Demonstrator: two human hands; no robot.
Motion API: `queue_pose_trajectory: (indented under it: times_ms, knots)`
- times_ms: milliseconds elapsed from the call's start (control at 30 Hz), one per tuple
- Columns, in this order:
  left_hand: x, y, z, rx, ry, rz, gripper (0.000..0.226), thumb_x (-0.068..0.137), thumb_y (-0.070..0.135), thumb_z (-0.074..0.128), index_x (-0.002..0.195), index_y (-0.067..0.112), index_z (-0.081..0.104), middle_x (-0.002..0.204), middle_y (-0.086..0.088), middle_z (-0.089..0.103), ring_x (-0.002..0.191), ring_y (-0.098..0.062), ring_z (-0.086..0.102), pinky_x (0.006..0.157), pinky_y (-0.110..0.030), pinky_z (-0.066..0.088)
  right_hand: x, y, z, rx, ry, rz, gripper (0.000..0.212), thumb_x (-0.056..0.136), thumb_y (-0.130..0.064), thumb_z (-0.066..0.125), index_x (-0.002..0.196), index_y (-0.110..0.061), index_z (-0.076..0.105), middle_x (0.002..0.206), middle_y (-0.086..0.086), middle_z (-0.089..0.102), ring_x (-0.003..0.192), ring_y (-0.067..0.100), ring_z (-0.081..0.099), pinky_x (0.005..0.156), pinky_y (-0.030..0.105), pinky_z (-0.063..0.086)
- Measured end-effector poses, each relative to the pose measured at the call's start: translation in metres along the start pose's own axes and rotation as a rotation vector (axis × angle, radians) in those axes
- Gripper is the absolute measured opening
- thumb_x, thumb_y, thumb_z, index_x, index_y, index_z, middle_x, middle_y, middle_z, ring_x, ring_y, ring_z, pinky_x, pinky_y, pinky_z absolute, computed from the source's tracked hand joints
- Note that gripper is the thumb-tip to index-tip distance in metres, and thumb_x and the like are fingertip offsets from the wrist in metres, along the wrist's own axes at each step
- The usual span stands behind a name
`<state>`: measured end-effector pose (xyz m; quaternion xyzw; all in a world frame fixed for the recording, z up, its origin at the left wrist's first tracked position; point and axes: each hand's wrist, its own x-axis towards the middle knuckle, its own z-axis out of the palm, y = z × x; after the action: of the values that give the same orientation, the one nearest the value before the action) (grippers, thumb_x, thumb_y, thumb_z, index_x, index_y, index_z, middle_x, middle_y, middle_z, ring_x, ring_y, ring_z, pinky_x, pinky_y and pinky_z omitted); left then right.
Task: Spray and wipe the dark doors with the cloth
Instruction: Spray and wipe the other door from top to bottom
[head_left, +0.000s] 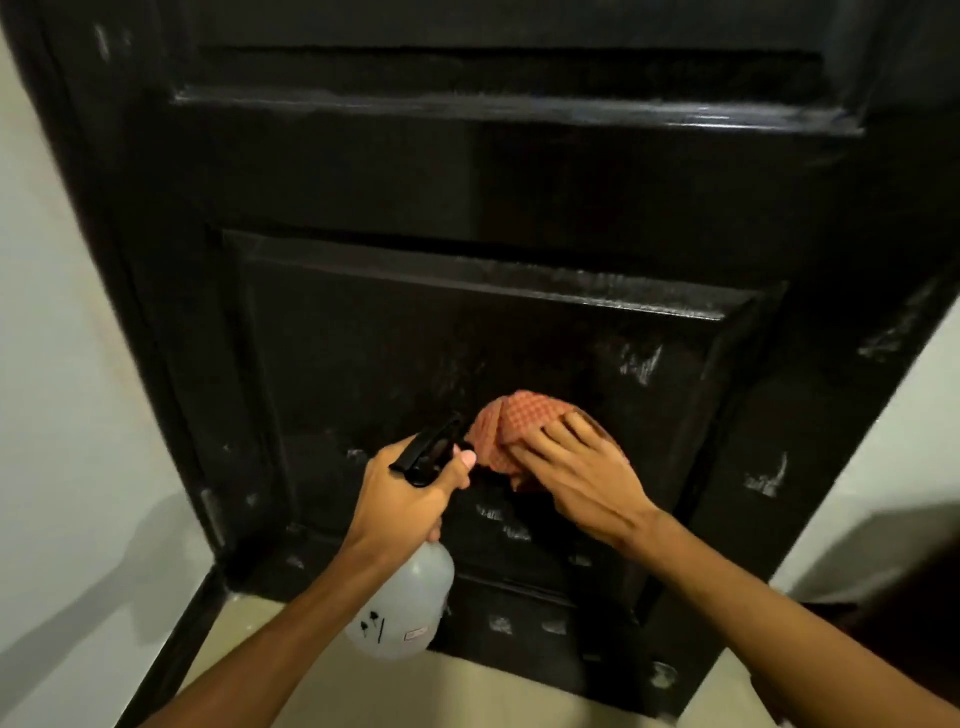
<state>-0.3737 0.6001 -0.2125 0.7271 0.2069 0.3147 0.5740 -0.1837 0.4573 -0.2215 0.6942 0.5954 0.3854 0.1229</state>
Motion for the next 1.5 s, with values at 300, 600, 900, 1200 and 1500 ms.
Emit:
queue_pose_trajectory:
  times_ms: [300, 600, 900, 1200, 1500]
  knots:
    - [-0.004, 0.019, 0.041, 0.011, -0.12, 0.019, 0.01, 0.095, 0.023, 0.07, 0.091, 0.014, 0.07, 0.081, -0.017, 0.072, 0.041, -0.016, 0.05, 0.039, -0.027, 0.042, -0.051, 0.006, 0.016, 0.011, -0.034, 0.176, 0.072, 0.067, -0.023, 0.063, 0.138, -0.019, 0.054, 0.144, 0.006, 0.048, 0.133, 0.032, 0.042, 0.112, 0.046, 0.025]
    - [-0.011, 0.03, 0.062, 0.006, -0.287, 0.068, 0.028, 0.085, 0.039, 0.072, 0.091, 0.012, 0.069, 0.086, -0.031, 0.067, 0.039, -0.016, 0.047, 0.038, -0.022, 0.04, -0.07, 0.016, 0.021, 0.046, 0.165, 0.497, 0.079, 0.064, -0.022, 0.07, 0.138, -0.018, 0.043, 0.139, 0.009, 0.037, 0.123, 0.036, 0.039, 0.11, 0.051, 0.023]
    - [-0.02, 0.066, 0.103, -0.09, -0.298, 0.082, 0.021, 0.079, 0.045, 0.073, 0.086, 0.026, 0.071, 0.085, -0.028, 0.069, 0.042, -0.021, 0.046, 0.043, -0.027, 0.044, -0.048, 0.058, -0.01, 0.115, 0.289, 0.759, 0.082, 0.078, -0.022, 0.068, 0.153, -0.017, 0.035, 0.162, 0.008, 0.021, 0.152, 0.035, 0.017, 0.12, 0.05, 0.014]
    - [-0.018, 0.106, 0.143, -0.089, -0.303, 0.212, 0.012, 0.092, 0.032, 0.073, 0.089, 0.02, 0.072, 0.083, -0.021, 0.072, 0.041, -0.02, 0.05, 0.048, -0.029, 0.047, -0.094, 0.104, -0.022, 0.034, 0.34, 0.949, 0.069, 0.085, -0.024, 0.054, 0.151, -0.017, 0.037, 0.158, 0.011, 0.028, 0.154, 0.031, 0.014, 0.121, 0.048, 0.008]
    - [-0.015, 0.143, 0.188, -0.111, -0.358, 0.233, 0.015, 0.093, 0.029, 0.074, 0.091, 0.014, 0.071, 0.081, -0.012, 0.074, 0.041, -0.019, 0.052, 0.047, -0.029, 0.046, -0.1, 0.188, -0.065, 0.255, 0.516, 1.04, 0.058, 0.096, -0.023, 0.044, 0.154, -0.016, 0.037, 0.161, 0.014, 0.029, 0.153, 0.034, 0.02, 0.124, 0.043, -0.001]
